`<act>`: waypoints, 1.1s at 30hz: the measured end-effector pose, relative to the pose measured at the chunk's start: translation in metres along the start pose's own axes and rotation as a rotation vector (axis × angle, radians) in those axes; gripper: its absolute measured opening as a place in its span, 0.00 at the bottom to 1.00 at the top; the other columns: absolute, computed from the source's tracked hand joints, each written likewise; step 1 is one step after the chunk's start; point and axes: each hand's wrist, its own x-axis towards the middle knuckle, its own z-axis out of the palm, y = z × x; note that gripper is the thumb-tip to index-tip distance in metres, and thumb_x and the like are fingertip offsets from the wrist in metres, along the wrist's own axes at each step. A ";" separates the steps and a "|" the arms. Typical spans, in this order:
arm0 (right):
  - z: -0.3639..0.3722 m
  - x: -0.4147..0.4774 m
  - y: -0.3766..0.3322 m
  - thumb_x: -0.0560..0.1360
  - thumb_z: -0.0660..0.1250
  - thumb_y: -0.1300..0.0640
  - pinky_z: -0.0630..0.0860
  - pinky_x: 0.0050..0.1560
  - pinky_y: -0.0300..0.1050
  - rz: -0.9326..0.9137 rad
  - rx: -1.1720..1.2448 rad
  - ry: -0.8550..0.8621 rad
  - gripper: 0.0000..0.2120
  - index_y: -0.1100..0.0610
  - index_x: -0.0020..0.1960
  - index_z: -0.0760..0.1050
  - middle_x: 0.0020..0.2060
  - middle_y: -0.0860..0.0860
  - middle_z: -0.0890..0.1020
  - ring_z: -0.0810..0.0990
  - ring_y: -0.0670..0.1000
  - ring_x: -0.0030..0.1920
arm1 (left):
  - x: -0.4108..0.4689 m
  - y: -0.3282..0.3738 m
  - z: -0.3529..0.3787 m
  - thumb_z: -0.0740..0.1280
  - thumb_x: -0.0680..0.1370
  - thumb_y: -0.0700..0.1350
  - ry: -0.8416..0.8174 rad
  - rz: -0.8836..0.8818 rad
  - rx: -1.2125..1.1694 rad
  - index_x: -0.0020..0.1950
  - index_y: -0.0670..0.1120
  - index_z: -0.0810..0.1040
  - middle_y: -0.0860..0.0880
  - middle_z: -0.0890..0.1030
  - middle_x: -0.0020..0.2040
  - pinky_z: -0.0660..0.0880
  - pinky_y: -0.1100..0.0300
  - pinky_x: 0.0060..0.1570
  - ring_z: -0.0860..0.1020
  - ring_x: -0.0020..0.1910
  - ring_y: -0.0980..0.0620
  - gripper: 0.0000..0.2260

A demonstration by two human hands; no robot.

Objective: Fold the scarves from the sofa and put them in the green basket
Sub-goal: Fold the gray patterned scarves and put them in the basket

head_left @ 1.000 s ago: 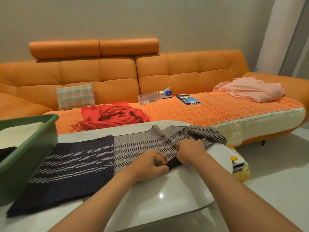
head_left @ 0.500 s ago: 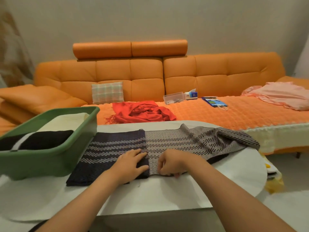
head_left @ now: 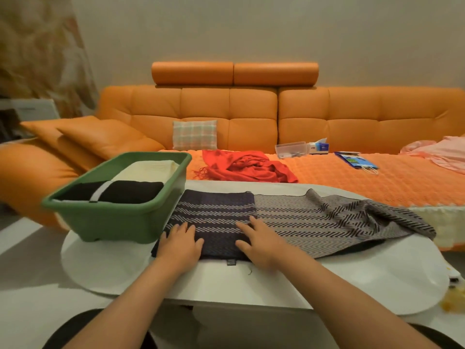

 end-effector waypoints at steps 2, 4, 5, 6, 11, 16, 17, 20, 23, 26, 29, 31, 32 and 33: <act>0.009 0.004 0.003 0.82 0.48 0.34 0.41 0.79 0.53 0.028 -0.051 -0.061 0.31 0.40 0.81 0.44 0.81 0.51 0.41 0.39 0.54 0.80 | -0.007 -0.007 0.002 0.48 0.83 0.61 -0.052 -0.015 -0.003 0.81 0.51 0.51 0.49 0.51 0.81 0.50 0.45 0.76 0.49 0.80 0.46 0.29; 0.013 0.007 0.007 0.81 0.46 0.33 0.39 0.79 0.53 0.039 -0.095 -0.074 0.31 0.40 0.81 0.42 0.81 0.50 0.39 0.37 0.54 0.80 | -0.012 -0.012 0.003 0.49 0.83 0.60 0.005 -0.027 -0.014 0.80 0.50 0.56 0.47 0.55 0.80 0.56 0.48 0.74 0.53 0.78 0.45 0.28; 0.012 0.007 0.008 0.81 0.46 0.33 0.39 0.79 0.53 0.042 -0.099 -0.076 0.31 0.40 0.81 0.42 0.81 0.50 0.39 0.37 0.53 0.80 | -0.013 -0.016 0.003 0.51 0.83 0.57 0.064 -0.040 -0.014 0.77 0.47 0.62 0.45 0.61 0.77 0.60 0.49 0.72 0.59 0.75 0.44 0.25; 0.012 0.006 0.008 0.81 0.47 0.34 0.39 0.79 0.53 0.042 -0.099 -0.078 0.31 0.40 0.81 0.42 0.81 0.50 0.39 0.37 0.53 0.80 | -0.013 -0.019 0.004 0.52 0.84 0.54 0.123 -0.048 0.012 0.72 0.46 0.68 0.44 0.67 0.73 0.64 0.51 0.68 0.64 0.71 0.44 0.21; 0.013 -0.005 0.007 0.80 0.51 0.32 0.43 0.79 0.54 0.112 -0.029 -0.010 0.36 0.44 0.81 0.42 0.80 0.50 0.38 0.41 0.54 0.80 | -0.012 -0.022 -0.005 0.60 0.82 0.44 0.124 -0.129 0.062 0.61 0.43 0.76 0.44 0.76 0.60 0.72 0.56 0.56 0.73 0.59 0.45 0.11; 0.022 -0.010 0.004 0.80 0.45 0.31 0.39 0.79 0.54 0.139 -0.093 0.034 0.38 0.49 0.82 0.40 0.81 0.52 0.40 0.38 0.53 0.80 | -0.010 -0.011 -0.022 0.61 0.80 0.41 0.150 -0.147 -0.196 0.50 0.43 0.76 0.42 0.79 0.55 0.75 0.54 0.46 0.79 0.53 0.42 0.05; 0.023 -0.010 0.002 0.80 0.45 0.31 0.39 0.79 0.54 0.141 -0.097 0.036 0.38 0.50 0.82 0.40 0.81 0.52 0.40 0.37 0.53 0.80 | -0.007 -0.009 -0.025 0.60 0.80 0.42 0.180 -0.152 -0.298 0.53 0.42 0.76 0.41 0.79 0.56 0.74 0.54 0.47 0.78 0.54 0.41 0.07; 0.024 -0.010 -0.005 0.80 0.44 0.31 0.37 0.78 0.54 0.149 -0.098 0.015 0.38 0.50 0.82 0.38 0.80 0.53 0.39 0.36 0.53 0.80 | 0.006 0.001 -0.039 0.60 0.80 0.45 0.247 -0.109 -0.592 0.58 0.40 0.75 0.40 0.78 0.57 0.72 0.51 0.52 0.76 0.56 0.39 0.12; 0.019 -0.009 -0.016 0.80 0.46 0.31 0.37 0.78 0.55 0.124 -0.067 -0.056 0.38 0.50 0.82 0.38 0.80 0.54 0.39 0.37 0.54 0.80 | 0.012 0.017 -0.054 0.62 0.80 0.46 0.260 -0.038 -0.900 0.54 0.45 0.76 0.45 0.79 0.52 0.71 0.54 0.48 0.76 0.52 0.44 0.08; 0.002 -0.009 -0.014 0.82 0.51 0.35 0.49 0.79 0.52 0.089 0.158 -0.043 0.35 0.49 0.82 0.43 0.81 0.52 0.51 0.51 0.54 0.80 | 0.017 0.036 -0.063 0.66 0.76 0.51 0.283 0.021 -1.128 0.46 0.50 0.76 0.51 0.79 0.44 0.73 0.52 0.47 0.78 0.48 0.47 0.05; -0.028 -0.016 0.005 0.83 0.56 0.42 0.60 0.73 0.46 0.103 0.487 0.115 0.29 0.49 0.81 0.55 0.78 0.50 0.63 0.64 0.53 0.76 | 0.025 0.062 -0.071 0.68 0.76 0.50 0.268 0.104 -1.217 0.42 0.50 0.76 0.51 0.79 0.40 0.73 0.53 0.45 0.78 0.43 0.48 0.06; -0.050 -0.021 0.025 0.84 0.57 0.45 0.64 0.68 0.43 0.131 0.601 0.217 0.25 0.53 0.78 0.63 0.75 0.50 0.68 0.69 0.51 0.72 | 0.030 0.084 -0.077 0.68 0.78 0.46 0.259 0.175 -1.234 0.41 0.48 0.75 0.50 0.78 0.39 0.71 0.56 0.41 0.76 0.41 0.50 0.06; -0.060 -0.023 0.036 0.84 0.57 0.47 0.66 0.66 0.44 0.158 0.663 0.254 0.23 0.54 0.76 0.67 0.73 0.50 0.71 0.70 0.51 0.70 | 0.033 0.097 -0.080 0.68 0.78 0.45 0.250 0.211 -1.227 0.41 0.48 0.75 0.50 0.77 0.39 0.70 0.56 0.40 0.76 0.41 0.50 0.06; -0.069 -0.025 0.049 0.84 0.56 0.47 0.67 0.66 0.46 0.195 0.739 0.277 0.21 0.56 0.73 0.69 0.71 0.51 0.73 0.72 0.51 0.68 | 0.035 0.110 -0.084 0.68 0.78 0.46 0.236 0.246 -1.212 0.41 0.49 0.75 0.50 0.77 0.40 0.71 0.56 0.40 0.76 0.41 0.50 0.06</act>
